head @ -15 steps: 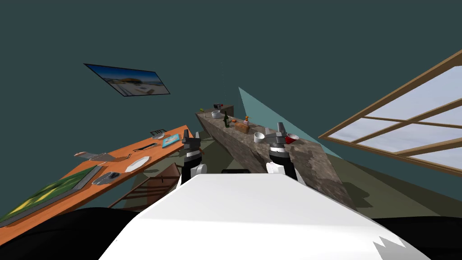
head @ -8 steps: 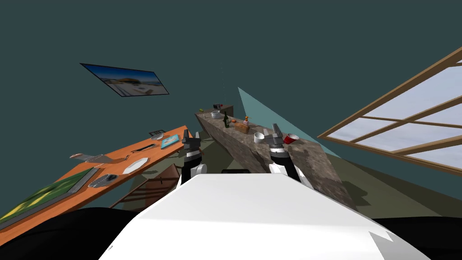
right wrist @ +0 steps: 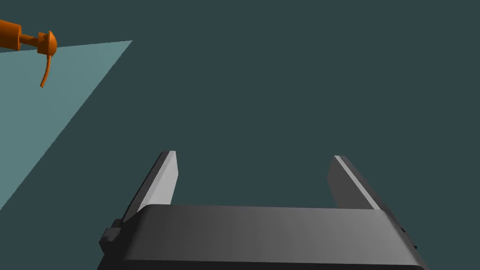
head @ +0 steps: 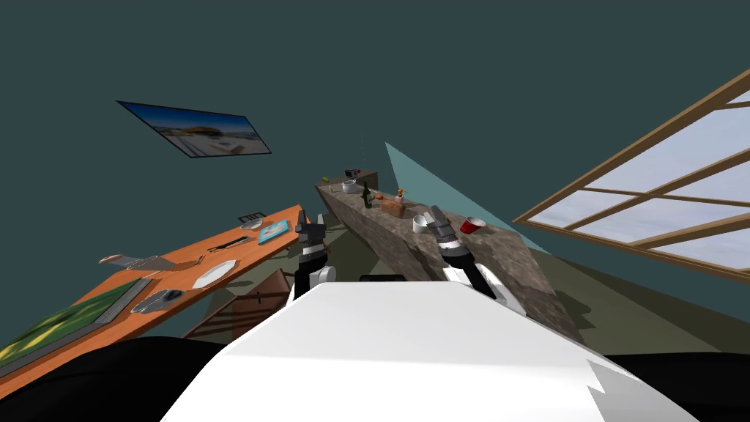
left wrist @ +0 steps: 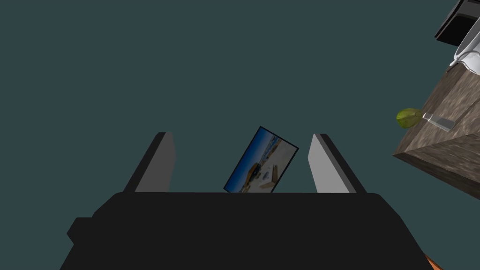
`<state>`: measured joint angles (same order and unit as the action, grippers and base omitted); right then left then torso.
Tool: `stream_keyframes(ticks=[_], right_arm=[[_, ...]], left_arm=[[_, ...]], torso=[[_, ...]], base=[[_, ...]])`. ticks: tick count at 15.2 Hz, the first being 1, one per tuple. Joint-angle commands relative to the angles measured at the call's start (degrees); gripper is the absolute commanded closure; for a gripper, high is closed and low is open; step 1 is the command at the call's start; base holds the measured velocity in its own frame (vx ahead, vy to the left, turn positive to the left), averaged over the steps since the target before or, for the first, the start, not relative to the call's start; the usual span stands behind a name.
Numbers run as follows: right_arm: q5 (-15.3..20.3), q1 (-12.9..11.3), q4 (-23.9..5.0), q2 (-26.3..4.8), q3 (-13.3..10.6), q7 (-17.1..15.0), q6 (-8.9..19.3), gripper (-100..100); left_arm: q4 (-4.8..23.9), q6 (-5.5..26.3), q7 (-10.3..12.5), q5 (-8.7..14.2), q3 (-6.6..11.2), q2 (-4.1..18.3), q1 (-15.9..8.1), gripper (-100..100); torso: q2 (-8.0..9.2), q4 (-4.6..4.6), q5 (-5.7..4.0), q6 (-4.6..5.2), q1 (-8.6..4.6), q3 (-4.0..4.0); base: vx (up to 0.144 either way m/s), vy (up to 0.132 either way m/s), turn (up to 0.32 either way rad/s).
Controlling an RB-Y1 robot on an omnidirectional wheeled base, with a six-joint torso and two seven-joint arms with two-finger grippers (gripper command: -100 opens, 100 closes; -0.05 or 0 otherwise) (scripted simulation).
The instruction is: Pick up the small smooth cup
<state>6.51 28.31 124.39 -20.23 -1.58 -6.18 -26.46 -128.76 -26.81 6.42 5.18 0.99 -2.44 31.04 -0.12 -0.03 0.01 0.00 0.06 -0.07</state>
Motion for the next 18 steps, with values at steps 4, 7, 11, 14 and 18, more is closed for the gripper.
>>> stream_keyframes(ticks=[4,7,11,14,18], right_arm=[[3.3,-0.7,-2.2,-6.4,-0.1,1.8,-0.3,-100],[4.8,-1.0,-3.3,-9.9,-0.1,2.6,-0.5,-100],[6.4,-1.2,-4.4,-14.4,-0.2,3.5,-0.8,-100],[8.1,-1.5,-5.5,-18.0,-0.3,4.4,-1.0,-100],[9.8,-1.7,-6.6,-21.5,-0.5,5.3,-1.3,-100]], left_arm=[[0.0,0.0,0.0,0.0,0.0,0.0,0.0,0],[0.0,0.0,0.0,0.0,0.0,0.0,0.0,0],[0.0,0.0,0.0,0.0,0.0,0.0,0.0,0],[0.0,0.0,0.0,0.0,0.0,0.0,0.0,0],[0.0,0.0,0.0,0.0,0.0,0.0,0.0,0]], torso=[[0.0,0.0,0.0,0.0,-0.03,0.0],[0.0,0.0,0.0,0.0,0.0,0.0],[0.03,0.01,0.0,0.0,0.0,0.02],[0.03,0.01,0.0,0.01,0.0,0.02],[0.01,0.0,0.01,0.0,0.04,0.0]], base=[[0.024,0.016,-0.023],[0.024,0.022,-0.027],[0.017,0.02,-0.033],[0.018,0.022,-0.033],[0.021,0.025,-0.025]])
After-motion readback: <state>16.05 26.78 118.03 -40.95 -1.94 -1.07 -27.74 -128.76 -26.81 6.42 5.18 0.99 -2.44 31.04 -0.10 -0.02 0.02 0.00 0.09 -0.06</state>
